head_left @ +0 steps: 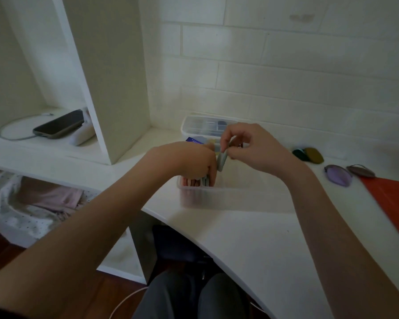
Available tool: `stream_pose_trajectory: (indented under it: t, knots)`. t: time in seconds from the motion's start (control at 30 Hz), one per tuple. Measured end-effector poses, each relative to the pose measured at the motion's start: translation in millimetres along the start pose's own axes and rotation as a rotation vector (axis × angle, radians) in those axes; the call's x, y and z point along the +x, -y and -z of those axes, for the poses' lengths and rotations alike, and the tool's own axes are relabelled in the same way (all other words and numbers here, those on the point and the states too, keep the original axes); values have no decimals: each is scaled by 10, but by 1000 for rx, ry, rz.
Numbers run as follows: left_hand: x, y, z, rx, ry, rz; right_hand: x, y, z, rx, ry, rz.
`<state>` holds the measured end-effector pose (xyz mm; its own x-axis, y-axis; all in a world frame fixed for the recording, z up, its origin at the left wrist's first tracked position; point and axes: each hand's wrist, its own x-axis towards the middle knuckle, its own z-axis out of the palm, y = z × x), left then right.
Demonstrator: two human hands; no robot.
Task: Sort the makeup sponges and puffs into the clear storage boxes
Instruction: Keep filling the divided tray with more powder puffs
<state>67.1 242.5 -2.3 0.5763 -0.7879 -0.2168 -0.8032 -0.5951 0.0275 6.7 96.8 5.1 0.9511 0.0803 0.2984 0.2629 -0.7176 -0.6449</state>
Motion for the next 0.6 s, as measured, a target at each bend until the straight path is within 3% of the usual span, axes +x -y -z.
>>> stream_pose_trajectory:
  t: [0.07,0.37,0.6]
  knots:
    - [14,-16,15,-28,19,8,4,-5,-44,-4,87,-3]
    - [38,133,-51,-222,-60,39,-3,-106,-142,1,142,89]
    - [-62,155,36,-343,-114,59,-13,-93,-166,-12,298,12]
